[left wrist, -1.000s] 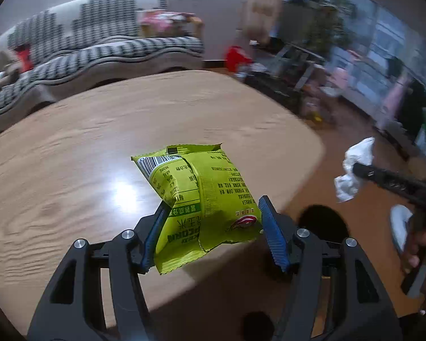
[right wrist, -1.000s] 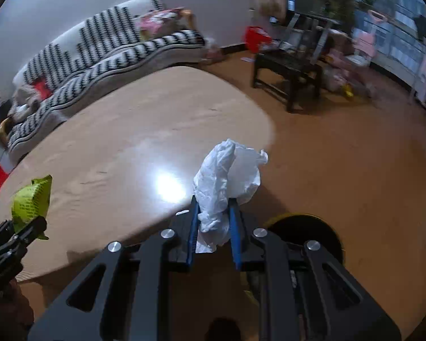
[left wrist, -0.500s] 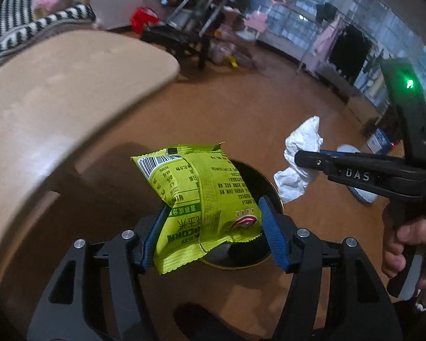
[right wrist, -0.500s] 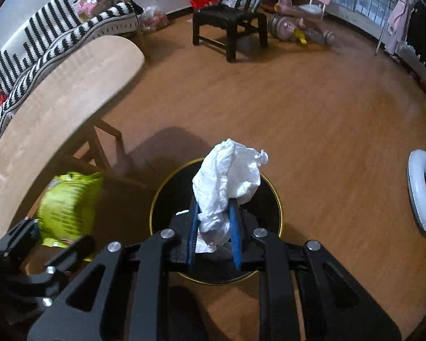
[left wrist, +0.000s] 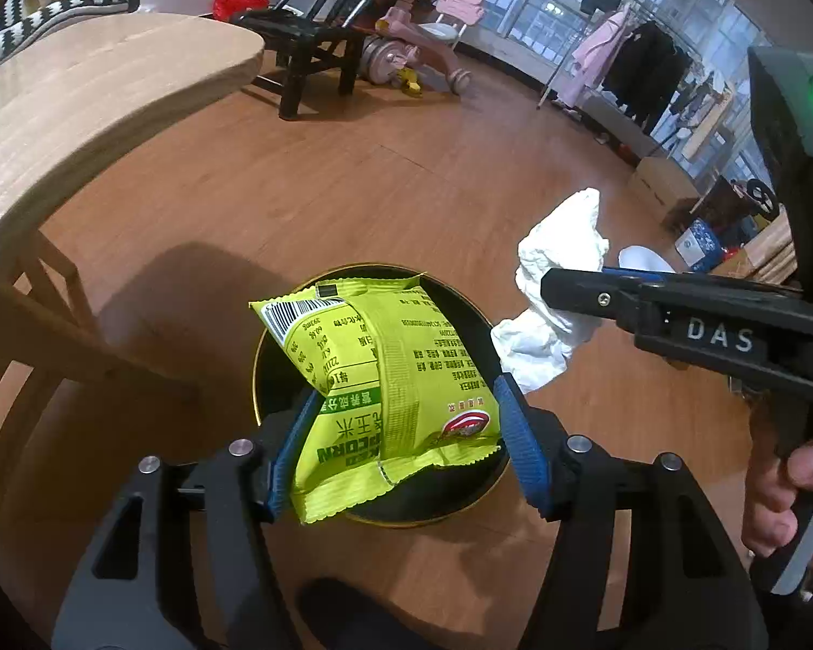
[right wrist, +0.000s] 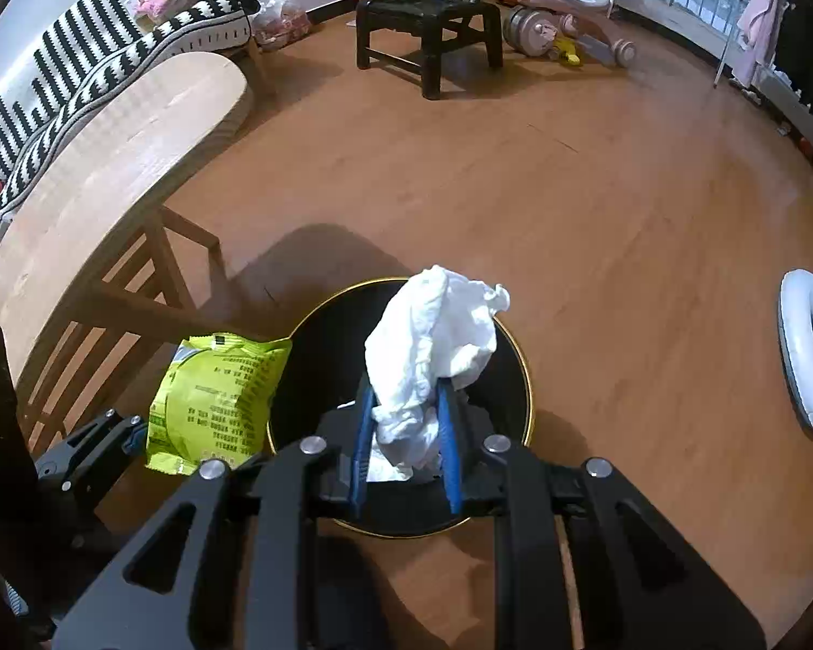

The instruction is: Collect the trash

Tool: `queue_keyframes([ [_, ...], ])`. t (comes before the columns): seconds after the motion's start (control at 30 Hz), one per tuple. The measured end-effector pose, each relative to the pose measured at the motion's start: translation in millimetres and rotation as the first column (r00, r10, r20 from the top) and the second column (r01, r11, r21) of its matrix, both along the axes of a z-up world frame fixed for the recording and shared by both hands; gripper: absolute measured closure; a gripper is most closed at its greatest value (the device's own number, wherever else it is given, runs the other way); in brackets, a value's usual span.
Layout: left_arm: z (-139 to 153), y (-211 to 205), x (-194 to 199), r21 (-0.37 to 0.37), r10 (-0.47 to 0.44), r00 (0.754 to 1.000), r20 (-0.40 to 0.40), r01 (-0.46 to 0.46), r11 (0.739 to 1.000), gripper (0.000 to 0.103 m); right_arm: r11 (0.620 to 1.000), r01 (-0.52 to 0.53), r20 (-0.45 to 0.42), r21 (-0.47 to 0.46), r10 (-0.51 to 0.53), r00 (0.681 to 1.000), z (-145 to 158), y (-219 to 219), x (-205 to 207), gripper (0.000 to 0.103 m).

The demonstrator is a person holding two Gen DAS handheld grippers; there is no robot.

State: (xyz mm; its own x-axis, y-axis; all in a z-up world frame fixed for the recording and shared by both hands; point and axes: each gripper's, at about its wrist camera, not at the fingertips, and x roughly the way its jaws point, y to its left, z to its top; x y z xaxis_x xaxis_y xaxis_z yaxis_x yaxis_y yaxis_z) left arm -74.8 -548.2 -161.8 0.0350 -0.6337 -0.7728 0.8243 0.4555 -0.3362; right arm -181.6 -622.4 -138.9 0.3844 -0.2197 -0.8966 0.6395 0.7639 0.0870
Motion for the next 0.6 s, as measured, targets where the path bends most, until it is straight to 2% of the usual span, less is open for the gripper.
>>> queue_keyframes([
  [0.07,-3.8,0.0,2.9,0.002,0.013,1.0,0.005,-0.013,1.0,0.018,1.0,0.014,-0.02,-0.01,-0.015,1.0,-2.8,-3.8,2.1,0.045],
  [0.1,-4.9,-0.7,3.4,-0.002,0.02,1.0,0.007,-0.02,1.0,0.017,1.0,0.019,-0.022,-0.016,-0.02,1.0,-3.0,-4.8,2.0,0.041],
  [0.33,-7.6,1.8,10.1,0.002,0.044,0.999,-0.015,-0.044,0.999,0.012,1.0,0.026,-0.002,-0.016,-0.026,1.0,0.9,-6.3,-1.4,0.039],
  [0.43,-3.3,8.1,9.5,0.012,0.05,0.999,0.007,-0.05,0.999,0.01,0.999,0.008,0.019,-0.034,-0.007,1.0,8.0,-0.7,1.0,0.031],
  [0.6,10.1,27.8,13.7,0.032,0.063,0.997,0.051,-0.065,0.997,0.009,0.998,-0.025,0.048,-0.054,0.028,0.998,19.2,12.2,9.8,0.028],
])
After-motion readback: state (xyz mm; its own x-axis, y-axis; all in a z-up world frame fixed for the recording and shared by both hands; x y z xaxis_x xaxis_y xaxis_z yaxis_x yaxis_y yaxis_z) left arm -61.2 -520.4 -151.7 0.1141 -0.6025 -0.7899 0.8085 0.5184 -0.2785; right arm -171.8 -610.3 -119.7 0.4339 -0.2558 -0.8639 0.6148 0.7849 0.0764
